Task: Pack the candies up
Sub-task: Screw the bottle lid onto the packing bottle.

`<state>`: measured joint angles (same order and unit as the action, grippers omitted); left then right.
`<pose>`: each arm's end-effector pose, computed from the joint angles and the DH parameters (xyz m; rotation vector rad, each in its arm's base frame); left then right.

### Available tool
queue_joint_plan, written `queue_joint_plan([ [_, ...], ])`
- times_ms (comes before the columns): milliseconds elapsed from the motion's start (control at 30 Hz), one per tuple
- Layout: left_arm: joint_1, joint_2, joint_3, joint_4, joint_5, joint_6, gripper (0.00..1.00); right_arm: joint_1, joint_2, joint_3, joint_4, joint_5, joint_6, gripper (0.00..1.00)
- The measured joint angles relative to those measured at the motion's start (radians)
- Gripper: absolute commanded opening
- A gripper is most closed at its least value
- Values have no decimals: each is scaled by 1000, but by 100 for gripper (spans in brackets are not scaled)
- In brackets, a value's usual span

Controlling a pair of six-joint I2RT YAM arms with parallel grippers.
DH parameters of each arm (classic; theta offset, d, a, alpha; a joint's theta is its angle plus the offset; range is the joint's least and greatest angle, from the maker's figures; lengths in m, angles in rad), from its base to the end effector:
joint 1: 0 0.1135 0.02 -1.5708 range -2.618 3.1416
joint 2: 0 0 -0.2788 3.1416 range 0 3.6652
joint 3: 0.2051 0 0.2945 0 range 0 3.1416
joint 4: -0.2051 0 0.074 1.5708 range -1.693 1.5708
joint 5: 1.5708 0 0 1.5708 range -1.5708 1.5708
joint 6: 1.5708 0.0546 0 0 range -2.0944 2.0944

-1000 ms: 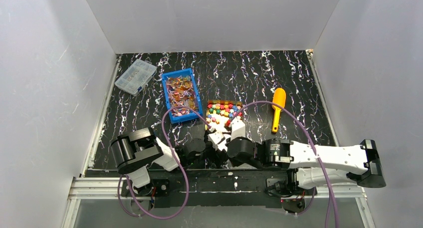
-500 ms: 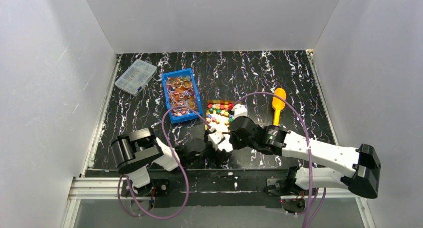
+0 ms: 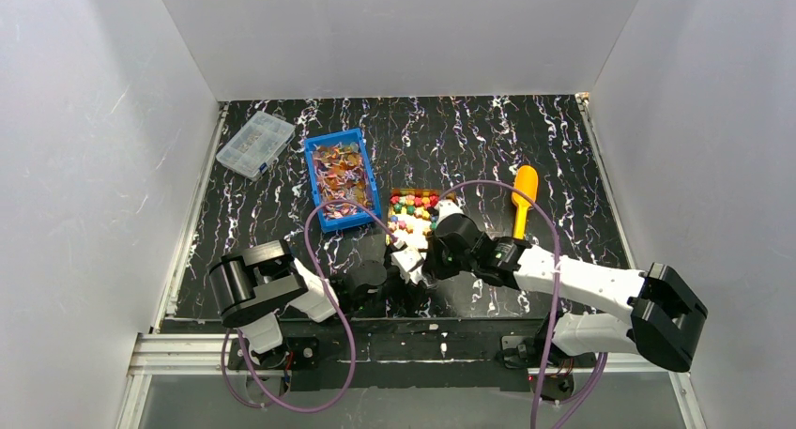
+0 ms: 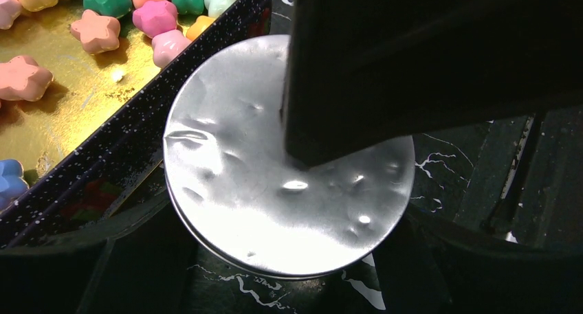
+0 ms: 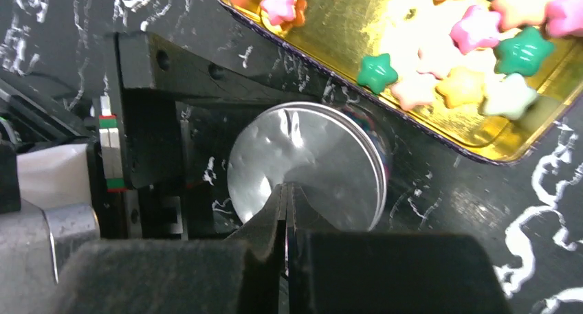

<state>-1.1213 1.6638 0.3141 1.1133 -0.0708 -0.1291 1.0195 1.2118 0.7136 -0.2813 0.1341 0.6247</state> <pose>0.1306 -0.2618 0.0929 0.8506 1.6820 -0.8145 0.1608 0.2476 0.1994 -0.4106 2.4015 0.6338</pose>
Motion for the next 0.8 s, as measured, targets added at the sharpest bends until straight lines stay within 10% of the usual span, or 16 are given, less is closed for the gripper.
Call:
queue_joint_plan([
  [467, 0, 24, 15, 14, 1, 2, 32, -11, -51, -86, 128, -8, 29, 1],
  [800, 0, 23, 15, 14, 2, 2, 31, -26, -61, -14, -35, 43, -40, 29],
])
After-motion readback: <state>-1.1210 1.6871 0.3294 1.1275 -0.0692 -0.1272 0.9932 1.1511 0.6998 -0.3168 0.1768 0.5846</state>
